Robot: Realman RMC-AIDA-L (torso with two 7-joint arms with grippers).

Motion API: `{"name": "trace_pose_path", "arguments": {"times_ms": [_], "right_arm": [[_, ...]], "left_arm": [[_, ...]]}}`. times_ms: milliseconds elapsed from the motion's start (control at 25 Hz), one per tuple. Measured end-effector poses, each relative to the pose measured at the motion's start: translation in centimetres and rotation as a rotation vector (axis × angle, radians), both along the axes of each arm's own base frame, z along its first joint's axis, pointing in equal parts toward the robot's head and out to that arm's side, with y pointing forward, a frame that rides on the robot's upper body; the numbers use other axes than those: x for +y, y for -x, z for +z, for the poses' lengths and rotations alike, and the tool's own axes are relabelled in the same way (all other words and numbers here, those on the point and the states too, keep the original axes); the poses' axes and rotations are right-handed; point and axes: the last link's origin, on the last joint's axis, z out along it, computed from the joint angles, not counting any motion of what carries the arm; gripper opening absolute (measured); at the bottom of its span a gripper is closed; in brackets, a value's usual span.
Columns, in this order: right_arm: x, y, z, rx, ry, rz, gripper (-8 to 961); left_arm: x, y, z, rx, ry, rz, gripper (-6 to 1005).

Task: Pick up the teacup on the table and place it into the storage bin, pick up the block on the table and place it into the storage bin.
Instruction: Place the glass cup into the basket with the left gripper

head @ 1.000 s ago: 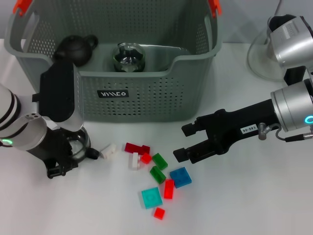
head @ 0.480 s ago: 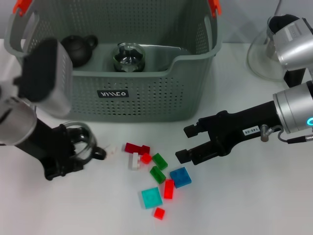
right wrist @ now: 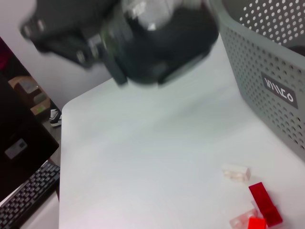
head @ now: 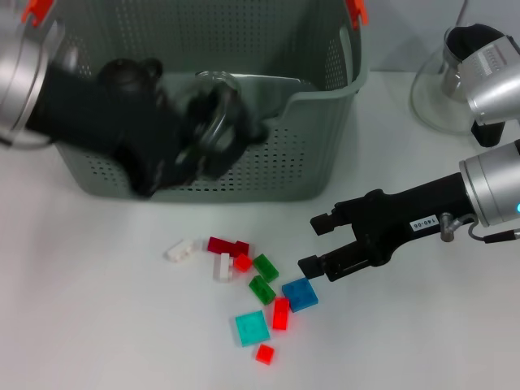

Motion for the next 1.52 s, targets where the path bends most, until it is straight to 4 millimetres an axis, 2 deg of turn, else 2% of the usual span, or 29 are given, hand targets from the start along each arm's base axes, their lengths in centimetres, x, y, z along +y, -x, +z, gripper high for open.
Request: {"name": "trace_pose_path", "arguments": {"times_ms": [40,80,160,280,520,720,1040,1320,1520], "right_arm": [[0.0,0.0,0.0,0.000,-0.001,0.001,920],[0.0,-0.1,0.0,0.000,-0.001,0.002,920],[-0.1,-0.1,0.0,0.000,-0.001,0.001,920],[-0.1,-0.2,0.0,0.000,0.000,0.000,920],[-0.1,-0.2,0.0,0.002,0.005,-0.008,921],[-0.2,-0.1,0.0,0.004,0.010,-0.012,920],[-0.2,-0.1,0.0,0.005,0.010,-0.015,918],[-0.2,-0.2,0.1,0.003,0.009,-0.017,916],[-0.2,-0.2,0.1,0.003,0.010,-0.017,916]], "left_arm": [[1.0,-1.1,0.1,-0.030,-0.039,-0.018,51],[1.0,-1.1,0.1,-0.030,-0.039,-0.018,51],[2.6,-1.8,-0.1,-0.052,-0.094,-0.012,50],[5.1,-1.9,-0.4,-0.068,-0.151,0.038,50],[10.7,0.3,-1.3,-0.093,-0.250,0.242,50],[13.4,1.9,-2.1,-0.020,-0.367,0.377,50],[14.9,3.1,-5.5,0.086,-0.450,0.430,49],[14.8,2.8,-8.3,0.135,-0.447,0.398,46],[14.6,2.5,-9.4,0.158,-0.449,0.377,47]]}}
